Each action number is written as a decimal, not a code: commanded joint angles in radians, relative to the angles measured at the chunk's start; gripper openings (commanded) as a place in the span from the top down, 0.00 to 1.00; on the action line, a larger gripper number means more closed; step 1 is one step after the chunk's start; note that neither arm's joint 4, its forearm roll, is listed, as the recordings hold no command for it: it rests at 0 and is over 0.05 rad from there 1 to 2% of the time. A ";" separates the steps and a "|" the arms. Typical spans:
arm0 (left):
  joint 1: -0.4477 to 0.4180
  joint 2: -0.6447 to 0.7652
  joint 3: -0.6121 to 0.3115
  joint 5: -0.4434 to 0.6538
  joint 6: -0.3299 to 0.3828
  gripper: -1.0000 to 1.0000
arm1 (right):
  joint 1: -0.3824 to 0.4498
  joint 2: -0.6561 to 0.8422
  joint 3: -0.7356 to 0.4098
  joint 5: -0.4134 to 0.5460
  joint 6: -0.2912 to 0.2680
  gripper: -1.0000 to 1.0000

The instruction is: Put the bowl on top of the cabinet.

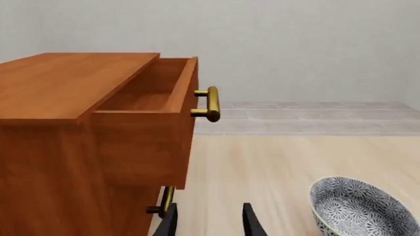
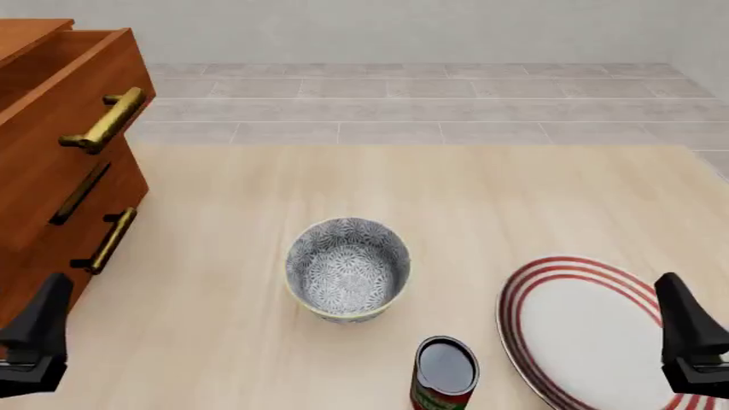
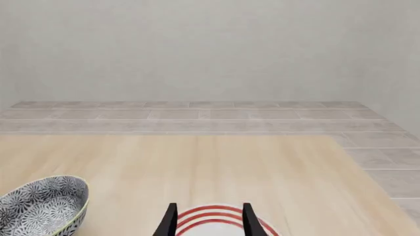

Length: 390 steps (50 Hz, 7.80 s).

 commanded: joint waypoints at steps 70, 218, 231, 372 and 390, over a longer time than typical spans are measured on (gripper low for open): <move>-0.292 0.600 -0.043 -0.415 -0.023 0.00 | 0.000 0.005 -0.003 -0.001 0.000 0.00; -0.557 1.539 -0.664 -0.255 -0.025 0.00 | 0.000 0.005 -0.003 -0.001 0.000 0.00; -0.560 1.580 -0.669 -0.277 -0.027 0.00 | 0.001 0.005 -0.003 -0.001 0.000 0.00; -0.566 1.268 -0.634 -0.153 -0.081 1.00 | 0.000 0.004 -0.003 -0.001 0.000 0.00; -0.583 0.925 -0.671 0.079 -0.074 1.00 | 0.000 0.005 -0.003 -0.001 0.000 0.00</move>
